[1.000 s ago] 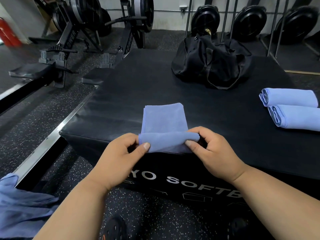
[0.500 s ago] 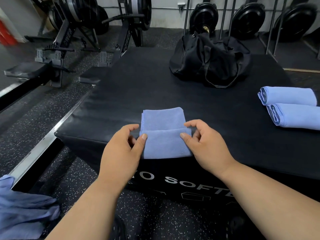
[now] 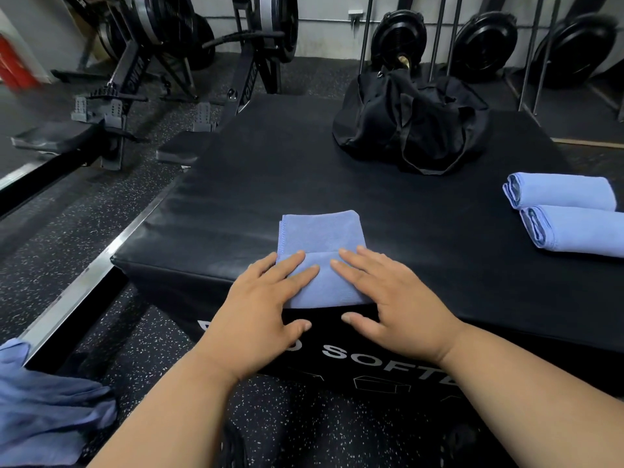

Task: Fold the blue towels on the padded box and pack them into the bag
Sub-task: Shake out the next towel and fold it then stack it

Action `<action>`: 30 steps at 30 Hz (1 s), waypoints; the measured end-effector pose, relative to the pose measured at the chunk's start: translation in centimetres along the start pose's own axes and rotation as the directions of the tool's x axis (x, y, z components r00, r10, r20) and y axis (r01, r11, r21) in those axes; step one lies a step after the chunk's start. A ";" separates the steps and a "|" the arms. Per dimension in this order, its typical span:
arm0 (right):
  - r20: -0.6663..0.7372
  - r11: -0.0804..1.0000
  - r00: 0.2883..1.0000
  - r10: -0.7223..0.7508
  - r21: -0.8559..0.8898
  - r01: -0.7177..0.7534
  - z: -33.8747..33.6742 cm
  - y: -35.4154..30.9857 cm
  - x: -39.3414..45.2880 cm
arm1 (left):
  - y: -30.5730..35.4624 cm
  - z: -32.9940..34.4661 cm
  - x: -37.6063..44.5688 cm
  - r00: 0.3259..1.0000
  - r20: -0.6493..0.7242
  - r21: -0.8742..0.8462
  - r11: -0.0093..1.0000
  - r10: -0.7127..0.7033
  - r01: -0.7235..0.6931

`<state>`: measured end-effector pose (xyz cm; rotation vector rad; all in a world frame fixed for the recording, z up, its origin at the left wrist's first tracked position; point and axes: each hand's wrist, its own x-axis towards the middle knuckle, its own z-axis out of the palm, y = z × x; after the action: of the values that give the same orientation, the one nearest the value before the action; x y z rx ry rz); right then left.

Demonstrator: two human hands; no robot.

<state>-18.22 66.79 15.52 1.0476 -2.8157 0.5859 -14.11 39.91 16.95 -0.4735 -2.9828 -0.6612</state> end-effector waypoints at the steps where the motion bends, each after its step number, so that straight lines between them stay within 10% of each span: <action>1: 0.002 1.000 1.000 0.015 0.015 -0.015 -0.1 0.3 0.0 | -0.2 0.0 0.1 1.000 -0.009 0.004 1.000 -0.009 0.009; 11: -0.079 0.924 0.963 0.259 0.309 -0.223 -2.5 -0.5 0.3 | 0.6 -2.1 -0.2 0.987 -0.132 -0.241 0.969 -0.094 0.060; 17: -0.031 0.646 0.901 0.433 0.707 -0.287 -3.5 -1.7 0.1 | 1.4 -3.1 -0.3 0.951 -0.019 -0.623 0.747 -0.309 0.231; 30: -0.005 0.715 0.777 0.630 0.395 -0.577 -2.2 -1.6 3.2 | 3.0 -1.3 3.0 0.752 -0.093 -0.379 0.722 -0.652 0.579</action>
<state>-19.79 64.58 18.70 0.0306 -2.9432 1.2382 -16.07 42.81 19.66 0.6177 -2.7745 -1.1751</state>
